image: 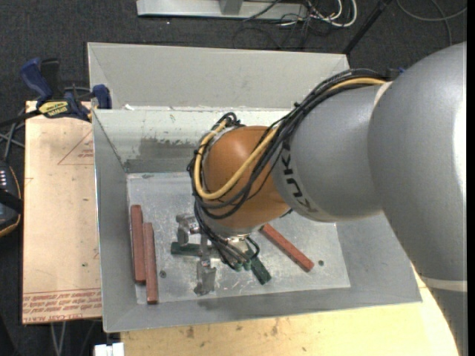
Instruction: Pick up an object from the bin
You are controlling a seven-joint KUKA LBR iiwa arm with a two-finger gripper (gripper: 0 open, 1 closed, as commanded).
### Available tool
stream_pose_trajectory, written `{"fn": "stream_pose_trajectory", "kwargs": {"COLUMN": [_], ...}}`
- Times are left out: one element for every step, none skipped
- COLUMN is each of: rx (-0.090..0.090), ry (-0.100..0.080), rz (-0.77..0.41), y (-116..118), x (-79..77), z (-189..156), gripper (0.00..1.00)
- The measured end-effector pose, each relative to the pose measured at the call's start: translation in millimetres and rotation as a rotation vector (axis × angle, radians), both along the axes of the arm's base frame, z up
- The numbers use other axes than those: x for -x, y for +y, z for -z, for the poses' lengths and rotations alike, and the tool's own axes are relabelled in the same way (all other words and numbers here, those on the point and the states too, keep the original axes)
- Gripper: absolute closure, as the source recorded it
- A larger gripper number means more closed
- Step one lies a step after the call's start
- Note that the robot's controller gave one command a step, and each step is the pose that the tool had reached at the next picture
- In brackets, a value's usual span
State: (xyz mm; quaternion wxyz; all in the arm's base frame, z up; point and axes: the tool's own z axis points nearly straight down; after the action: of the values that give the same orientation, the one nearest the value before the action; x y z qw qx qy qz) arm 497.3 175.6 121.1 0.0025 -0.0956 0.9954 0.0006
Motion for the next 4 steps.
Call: {"fn": "stream_pose_trajectory", "kwargs": {"rx": [0.001,0.0,-0.002,0.002], "ry": [0.005,0.005,0.004,0.004], "rz": [-0.088,-0.088,-0.083,-0.053], "y": [-46,-46,-67,-67], "x": [-24.1,-24.1,-29.7,-72.3], "z": [50,50,42,45], "gripper": [1.0,1.0,1.0,1.0]}}
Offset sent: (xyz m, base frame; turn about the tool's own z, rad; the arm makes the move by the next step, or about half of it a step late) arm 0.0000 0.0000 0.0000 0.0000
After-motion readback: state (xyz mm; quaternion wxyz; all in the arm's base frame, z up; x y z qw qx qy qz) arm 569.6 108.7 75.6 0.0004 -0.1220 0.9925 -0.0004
